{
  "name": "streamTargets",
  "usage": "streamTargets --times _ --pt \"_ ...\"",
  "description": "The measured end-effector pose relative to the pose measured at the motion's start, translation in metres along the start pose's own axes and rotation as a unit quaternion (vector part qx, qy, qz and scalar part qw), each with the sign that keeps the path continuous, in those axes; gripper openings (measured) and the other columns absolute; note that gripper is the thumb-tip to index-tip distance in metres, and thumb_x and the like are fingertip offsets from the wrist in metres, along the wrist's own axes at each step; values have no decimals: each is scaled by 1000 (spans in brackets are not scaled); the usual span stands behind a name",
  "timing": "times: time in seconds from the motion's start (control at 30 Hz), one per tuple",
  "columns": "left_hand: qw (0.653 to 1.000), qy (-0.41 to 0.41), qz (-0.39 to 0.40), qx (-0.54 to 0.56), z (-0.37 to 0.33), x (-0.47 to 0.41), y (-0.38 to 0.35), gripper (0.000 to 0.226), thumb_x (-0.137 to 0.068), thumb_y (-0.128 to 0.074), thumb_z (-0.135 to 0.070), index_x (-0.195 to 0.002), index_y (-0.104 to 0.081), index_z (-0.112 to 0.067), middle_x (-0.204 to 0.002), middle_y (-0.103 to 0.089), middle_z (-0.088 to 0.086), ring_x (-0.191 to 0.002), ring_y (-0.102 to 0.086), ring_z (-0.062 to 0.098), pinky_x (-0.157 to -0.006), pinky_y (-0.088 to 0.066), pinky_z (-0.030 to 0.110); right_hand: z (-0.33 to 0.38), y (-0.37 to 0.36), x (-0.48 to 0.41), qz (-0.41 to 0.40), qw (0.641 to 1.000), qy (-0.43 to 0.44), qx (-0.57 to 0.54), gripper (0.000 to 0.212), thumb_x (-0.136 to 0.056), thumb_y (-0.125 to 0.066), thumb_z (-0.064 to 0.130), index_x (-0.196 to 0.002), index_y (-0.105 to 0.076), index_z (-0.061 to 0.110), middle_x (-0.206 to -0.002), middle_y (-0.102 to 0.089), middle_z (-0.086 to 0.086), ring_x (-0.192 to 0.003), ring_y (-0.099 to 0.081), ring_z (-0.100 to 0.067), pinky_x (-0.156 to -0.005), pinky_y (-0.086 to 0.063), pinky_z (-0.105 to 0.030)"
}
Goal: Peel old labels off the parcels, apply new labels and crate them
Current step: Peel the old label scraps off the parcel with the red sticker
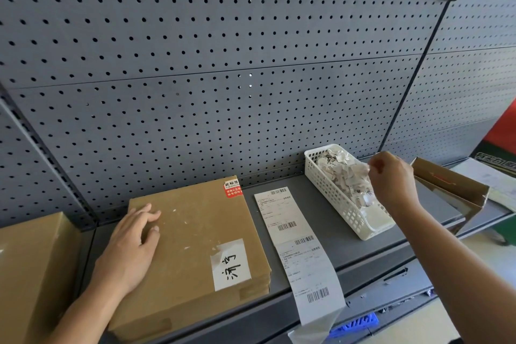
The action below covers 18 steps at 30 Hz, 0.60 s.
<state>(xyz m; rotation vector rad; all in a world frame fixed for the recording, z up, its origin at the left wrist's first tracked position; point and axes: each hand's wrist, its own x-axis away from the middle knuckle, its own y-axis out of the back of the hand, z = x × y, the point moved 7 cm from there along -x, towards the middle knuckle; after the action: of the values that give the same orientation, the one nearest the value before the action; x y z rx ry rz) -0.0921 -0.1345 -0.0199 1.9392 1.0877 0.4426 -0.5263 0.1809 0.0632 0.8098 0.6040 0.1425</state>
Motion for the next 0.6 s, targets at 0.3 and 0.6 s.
streamTargets --times 0.3,0.6 --pt "1000 3 -1 -6 1 0 0 36 -105 -42 -35 -140 -52 -35 -159 -30 -21 -151 -14 4 -121 -23 45 -7 -11 11 27 1000 -1 3 12 -90 -56 6 -90 -67 11 -91 -59 -3 -84 -53 -25 -72 -35 -28" --pt "1000 -2 -2 -2 0 0 0 34 -105 -42 -33 -138 -52 -35 -158 -31 -21 -151 -15 4 -120 -24 44 -2 4 3 -25 998 45 47 23 -91 -48 9 -69 -55 15 -67 -57 -2 -60 -52 -23 -54 -34 -28"
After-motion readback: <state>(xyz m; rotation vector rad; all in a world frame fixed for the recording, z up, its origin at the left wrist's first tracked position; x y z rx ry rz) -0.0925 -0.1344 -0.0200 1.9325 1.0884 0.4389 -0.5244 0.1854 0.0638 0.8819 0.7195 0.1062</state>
